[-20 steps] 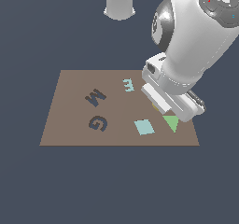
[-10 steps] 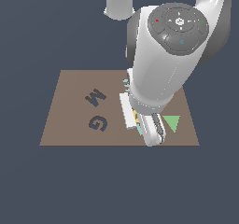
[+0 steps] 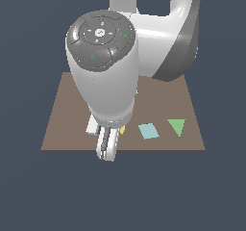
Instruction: Insert a designated object into the corresponding slot on a board.
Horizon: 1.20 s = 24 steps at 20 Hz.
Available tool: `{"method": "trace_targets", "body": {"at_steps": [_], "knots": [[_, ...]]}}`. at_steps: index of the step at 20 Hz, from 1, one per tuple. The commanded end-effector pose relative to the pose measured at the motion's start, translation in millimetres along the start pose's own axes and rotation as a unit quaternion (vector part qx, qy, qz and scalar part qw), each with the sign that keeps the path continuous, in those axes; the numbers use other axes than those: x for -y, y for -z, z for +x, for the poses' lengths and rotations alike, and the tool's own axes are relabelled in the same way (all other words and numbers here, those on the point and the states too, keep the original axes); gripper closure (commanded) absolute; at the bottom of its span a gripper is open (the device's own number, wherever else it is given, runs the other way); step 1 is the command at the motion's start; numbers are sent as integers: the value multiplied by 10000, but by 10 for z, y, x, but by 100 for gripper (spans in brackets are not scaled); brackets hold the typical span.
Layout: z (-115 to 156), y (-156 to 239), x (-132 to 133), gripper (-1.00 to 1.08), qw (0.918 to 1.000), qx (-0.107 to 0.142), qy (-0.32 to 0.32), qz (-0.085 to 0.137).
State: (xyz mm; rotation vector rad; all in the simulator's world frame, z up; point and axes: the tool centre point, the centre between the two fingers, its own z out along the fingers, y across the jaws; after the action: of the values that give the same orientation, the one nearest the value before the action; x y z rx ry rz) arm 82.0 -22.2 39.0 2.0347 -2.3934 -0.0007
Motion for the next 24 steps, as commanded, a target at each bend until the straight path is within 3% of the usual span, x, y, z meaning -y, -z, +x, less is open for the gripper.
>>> {"method": "trace_targets", "body": {"at_steps": [1, 9, 22, 23, 24], "knots": [[175, 8, 36, 108, 9993, 2, -362, 0], [481, 16, 50, 108, 9954, 1, -958, -4], [465, -86, 37, 108, 9957, 1, -929, -8], [465, -86, 37, -92, 9957, 1, -929, -8], [465, -86, 37, -92, 9957, 1, -929, -8]]}}
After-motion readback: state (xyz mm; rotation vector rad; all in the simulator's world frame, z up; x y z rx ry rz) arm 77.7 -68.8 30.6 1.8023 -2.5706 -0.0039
